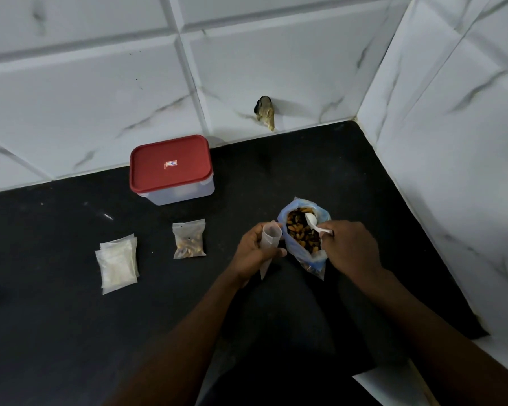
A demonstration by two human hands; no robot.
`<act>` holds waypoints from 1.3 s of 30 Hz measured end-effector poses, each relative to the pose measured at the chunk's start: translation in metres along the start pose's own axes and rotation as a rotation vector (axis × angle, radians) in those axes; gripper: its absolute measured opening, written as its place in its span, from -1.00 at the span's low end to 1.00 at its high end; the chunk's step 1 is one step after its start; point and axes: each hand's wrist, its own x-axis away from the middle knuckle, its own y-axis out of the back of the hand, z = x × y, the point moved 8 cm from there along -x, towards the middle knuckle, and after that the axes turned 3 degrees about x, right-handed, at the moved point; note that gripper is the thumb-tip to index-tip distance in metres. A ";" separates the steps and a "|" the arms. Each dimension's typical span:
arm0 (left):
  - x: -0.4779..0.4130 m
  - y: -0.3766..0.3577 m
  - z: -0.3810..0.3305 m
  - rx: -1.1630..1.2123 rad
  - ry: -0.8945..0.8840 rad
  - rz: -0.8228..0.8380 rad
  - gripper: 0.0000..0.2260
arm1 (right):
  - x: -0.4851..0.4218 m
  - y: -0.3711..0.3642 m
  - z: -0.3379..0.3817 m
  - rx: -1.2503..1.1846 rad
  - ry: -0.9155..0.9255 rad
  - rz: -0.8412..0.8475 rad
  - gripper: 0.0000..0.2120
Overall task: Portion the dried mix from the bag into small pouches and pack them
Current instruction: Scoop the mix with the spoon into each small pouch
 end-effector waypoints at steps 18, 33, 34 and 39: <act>-0.002 -0.004 0.014 0.122 0.076 0.029 -0.50 | 0.014 -0.034 -0.014 -0.858 -0.487 0.443 -0.83; 0.002 -0.002 0.001 -0.169 -0.017 -0.039 -0.42 | 0.022 -0.040 -0.020 -1.169 -0.641 0.428 -0.82; 0.003 0.000 0.000 -0.209 -0.024 -0.054 -0.40 | 0.022 -0.039 -0.020 -1.167 -0.638 0.433 -0.82; 0.006 0.002 -0.006 -0.303 -0.067 -0.120 -0.42 | 0.024 -0.037 -0.023 -1.190 -0.617 0.450 -0.78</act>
